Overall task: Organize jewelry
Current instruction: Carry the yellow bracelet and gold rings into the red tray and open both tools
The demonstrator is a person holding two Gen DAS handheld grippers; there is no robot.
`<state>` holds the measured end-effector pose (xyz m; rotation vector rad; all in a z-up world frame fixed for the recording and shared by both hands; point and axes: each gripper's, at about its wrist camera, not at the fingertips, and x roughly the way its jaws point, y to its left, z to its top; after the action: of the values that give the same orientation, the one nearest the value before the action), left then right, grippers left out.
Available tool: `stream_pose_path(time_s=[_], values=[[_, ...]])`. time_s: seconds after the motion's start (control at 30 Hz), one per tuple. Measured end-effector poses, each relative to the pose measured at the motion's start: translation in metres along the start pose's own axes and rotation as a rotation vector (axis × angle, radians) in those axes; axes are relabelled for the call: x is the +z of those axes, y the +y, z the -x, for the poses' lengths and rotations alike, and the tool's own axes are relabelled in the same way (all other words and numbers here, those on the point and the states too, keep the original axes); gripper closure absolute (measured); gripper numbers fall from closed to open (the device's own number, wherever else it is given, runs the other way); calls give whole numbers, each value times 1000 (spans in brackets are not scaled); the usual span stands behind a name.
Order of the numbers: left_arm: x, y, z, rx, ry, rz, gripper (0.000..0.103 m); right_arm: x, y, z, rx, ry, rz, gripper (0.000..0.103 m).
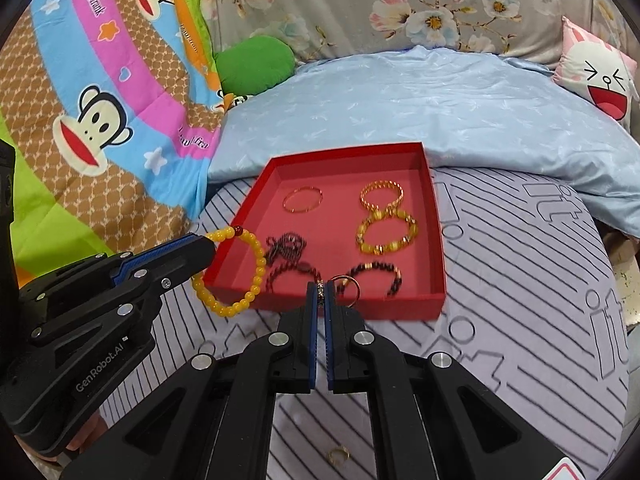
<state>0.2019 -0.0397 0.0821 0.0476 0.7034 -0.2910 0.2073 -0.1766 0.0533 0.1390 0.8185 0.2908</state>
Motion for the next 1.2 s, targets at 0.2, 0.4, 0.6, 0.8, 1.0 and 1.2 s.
stream_pose_path(time_s=[0.2,0.4,0.6,0.8,1.0,1.2], values=[[30,13,-36,-8,-3,14,96,33,-6,-37,16,22,-2,100],[44,29,-77,-21,20,31,96,57,-12,-82,23,56,-10,100],[52,49,-121,-50,72,76,96,67,-22,-125,34,108,-42,100],[43,61,-157,-52,151,88,95,66,-28,-153,39,148,-64,100],[29,63,-169,-7,188,92,84,63,-27,-161,-4,150,-43,95],[23,68,-164,38,176,106,64,61,-34,-152,-32,125,-47,91]])
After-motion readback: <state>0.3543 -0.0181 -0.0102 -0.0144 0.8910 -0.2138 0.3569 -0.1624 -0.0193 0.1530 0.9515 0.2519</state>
